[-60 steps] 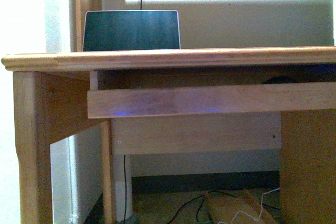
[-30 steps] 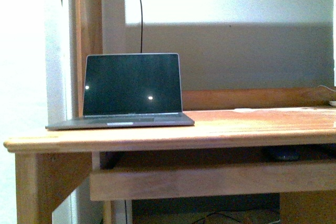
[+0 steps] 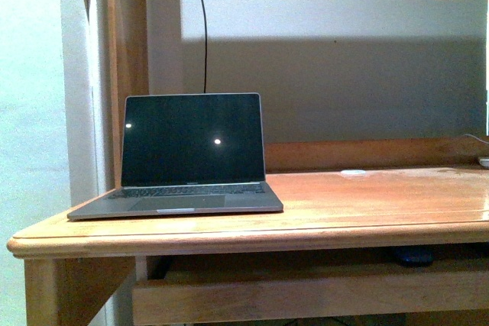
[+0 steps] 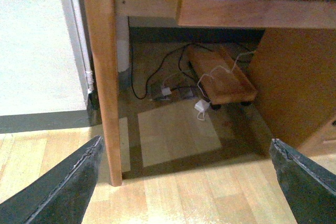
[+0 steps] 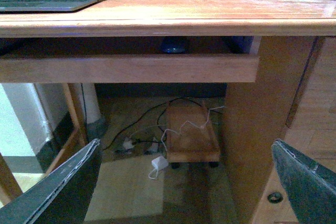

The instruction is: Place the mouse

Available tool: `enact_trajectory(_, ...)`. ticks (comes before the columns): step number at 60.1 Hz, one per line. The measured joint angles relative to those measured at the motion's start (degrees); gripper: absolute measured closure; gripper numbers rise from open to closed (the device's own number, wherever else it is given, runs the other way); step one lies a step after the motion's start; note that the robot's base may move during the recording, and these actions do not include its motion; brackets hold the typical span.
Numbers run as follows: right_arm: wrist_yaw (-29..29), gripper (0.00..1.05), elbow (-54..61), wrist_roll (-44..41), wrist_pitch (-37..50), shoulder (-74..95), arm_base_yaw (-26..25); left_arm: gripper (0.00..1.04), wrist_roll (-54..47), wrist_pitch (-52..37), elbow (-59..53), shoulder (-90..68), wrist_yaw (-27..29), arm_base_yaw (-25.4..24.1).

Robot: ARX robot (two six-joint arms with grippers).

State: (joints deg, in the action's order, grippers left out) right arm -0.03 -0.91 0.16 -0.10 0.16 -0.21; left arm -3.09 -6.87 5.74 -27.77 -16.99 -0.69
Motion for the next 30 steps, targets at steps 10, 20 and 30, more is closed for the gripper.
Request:
enact_trajectory(10,0.0,0.07,0.0,0.0,0.0,0.0,0.0,0.08,-20.4,-25.4,4.8,-28.1,3.2,0.0)
enact_trajectory(20,0.0,0.07,0.0,0.0,0.0,0.0,0.0,0.08,-46.1,-52.3,12.8,-55.6,1.8,0.3)
enact_trajectory(30,0.0,0.07,0.0,0.0,0.0,0.0,0.0,0.08,-63.5,-59.9,21.9,-70.7,-2.2,3.1)
